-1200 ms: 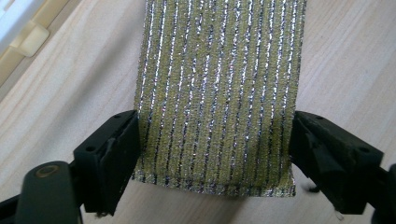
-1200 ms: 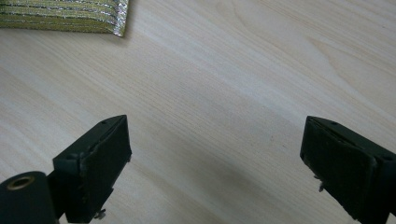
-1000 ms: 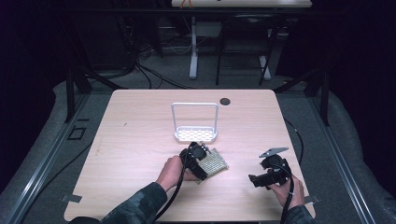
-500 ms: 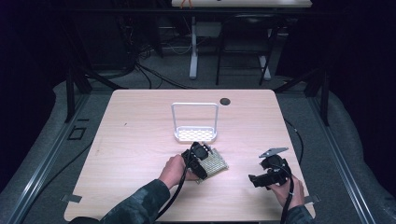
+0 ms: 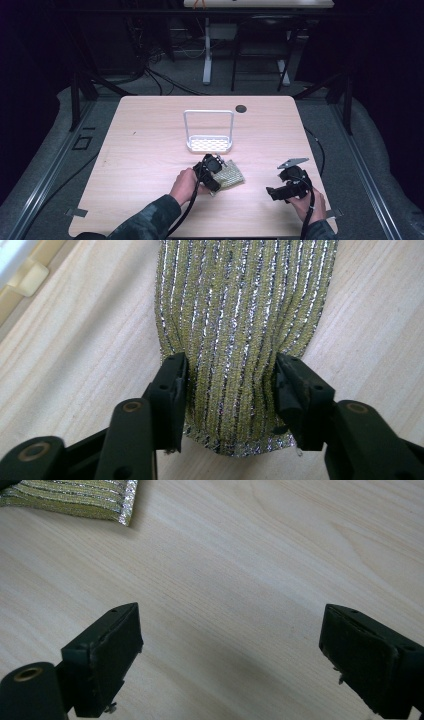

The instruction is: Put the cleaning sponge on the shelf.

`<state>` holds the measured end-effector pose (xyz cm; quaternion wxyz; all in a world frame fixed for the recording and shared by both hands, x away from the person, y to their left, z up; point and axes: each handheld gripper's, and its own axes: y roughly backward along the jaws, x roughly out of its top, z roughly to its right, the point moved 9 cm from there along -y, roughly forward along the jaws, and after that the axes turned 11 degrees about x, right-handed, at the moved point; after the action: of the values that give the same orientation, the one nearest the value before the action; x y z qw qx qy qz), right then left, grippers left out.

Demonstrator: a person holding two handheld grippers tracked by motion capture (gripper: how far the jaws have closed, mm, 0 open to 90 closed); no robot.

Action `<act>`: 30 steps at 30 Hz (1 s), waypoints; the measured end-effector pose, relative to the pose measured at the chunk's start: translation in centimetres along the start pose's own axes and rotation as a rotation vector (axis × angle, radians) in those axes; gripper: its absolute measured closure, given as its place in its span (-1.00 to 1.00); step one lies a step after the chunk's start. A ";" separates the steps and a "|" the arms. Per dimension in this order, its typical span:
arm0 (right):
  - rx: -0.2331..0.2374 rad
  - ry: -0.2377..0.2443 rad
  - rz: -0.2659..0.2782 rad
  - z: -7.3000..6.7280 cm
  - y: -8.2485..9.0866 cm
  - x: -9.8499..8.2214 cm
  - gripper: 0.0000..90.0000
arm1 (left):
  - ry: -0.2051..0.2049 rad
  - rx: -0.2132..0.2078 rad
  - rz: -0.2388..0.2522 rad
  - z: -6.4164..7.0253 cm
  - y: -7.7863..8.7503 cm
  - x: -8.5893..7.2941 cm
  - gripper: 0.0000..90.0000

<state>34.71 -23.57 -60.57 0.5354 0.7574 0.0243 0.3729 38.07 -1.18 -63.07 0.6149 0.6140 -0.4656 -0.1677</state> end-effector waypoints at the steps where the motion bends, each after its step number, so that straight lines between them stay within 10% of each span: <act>1: 0.000 0.000 0.004 0.0 0.0 0.0 -0.79 | 0.002 0.000 0.003 0.0 0.1 -0.1 0.15; 30: 0.000 -0.006 0.006 0.2 0.0 0.0 -0.77 | -0.006 -0.028 0.111 0.6 1.6 -0.5 0.38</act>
<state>34.79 -23.79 -60.59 0.5345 0.7586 0.0203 0.3720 36.76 -0.87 -61.95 0.6303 0.5781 -0.4984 -0.1415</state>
